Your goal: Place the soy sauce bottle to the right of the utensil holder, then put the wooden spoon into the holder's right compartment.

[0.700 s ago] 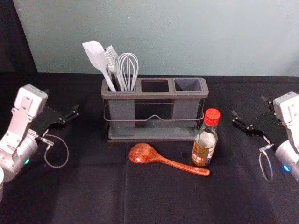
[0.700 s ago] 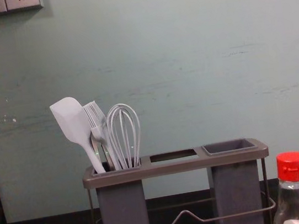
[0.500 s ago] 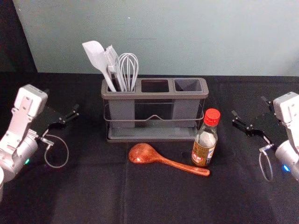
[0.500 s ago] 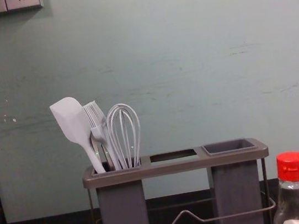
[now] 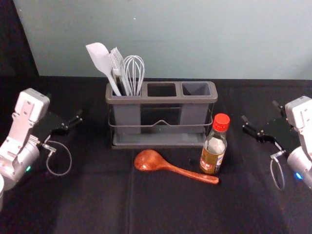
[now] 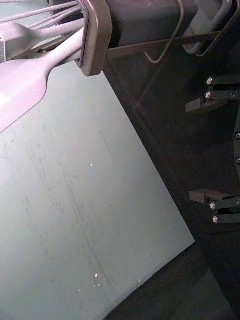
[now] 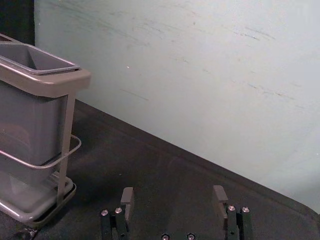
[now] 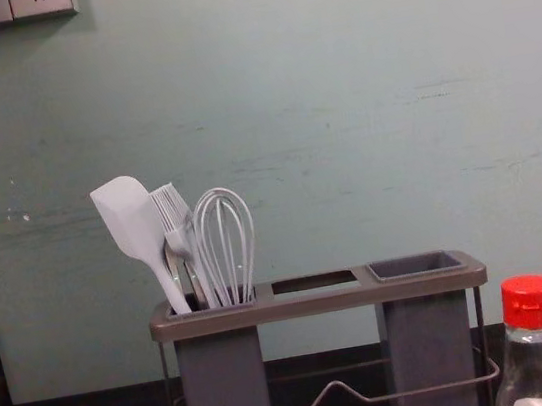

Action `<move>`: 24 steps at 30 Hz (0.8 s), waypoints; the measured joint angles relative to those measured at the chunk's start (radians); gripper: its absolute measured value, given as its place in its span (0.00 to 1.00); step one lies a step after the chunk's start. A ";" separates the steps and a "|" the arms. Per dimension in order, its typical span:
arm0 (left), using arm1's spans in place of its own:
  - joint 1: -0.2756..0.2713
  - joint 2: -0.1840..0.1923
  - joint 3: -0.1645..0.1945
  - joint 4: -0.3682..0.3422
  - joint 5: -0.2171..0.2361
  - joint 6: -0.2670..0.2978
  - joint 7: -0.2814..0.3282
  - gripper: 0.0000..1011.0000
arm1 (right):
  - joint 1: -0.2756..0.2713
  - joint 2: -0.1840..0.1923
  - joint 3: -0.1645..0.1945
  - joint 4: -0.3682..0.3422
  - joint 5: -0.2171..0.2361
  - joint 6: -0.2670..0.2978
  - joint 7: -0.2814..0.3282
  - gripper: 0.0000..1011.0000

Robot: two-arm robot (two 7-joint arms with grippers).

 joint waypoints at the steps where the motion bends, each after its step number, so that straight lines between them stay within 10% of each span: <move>1: 0.000 0.000 0.000 0.000 0.000 0.000 0.000 0.99 | 0.000 0.000 0.000 0.000 0.000 0.000 0.000 0.99; 24: 0.000 0.000 0.000 0.000 0.000 0.000 0.000 0.99 | -0.022 0.002 0.014 -0.019 -0.007 -0.009 -0.002 0.99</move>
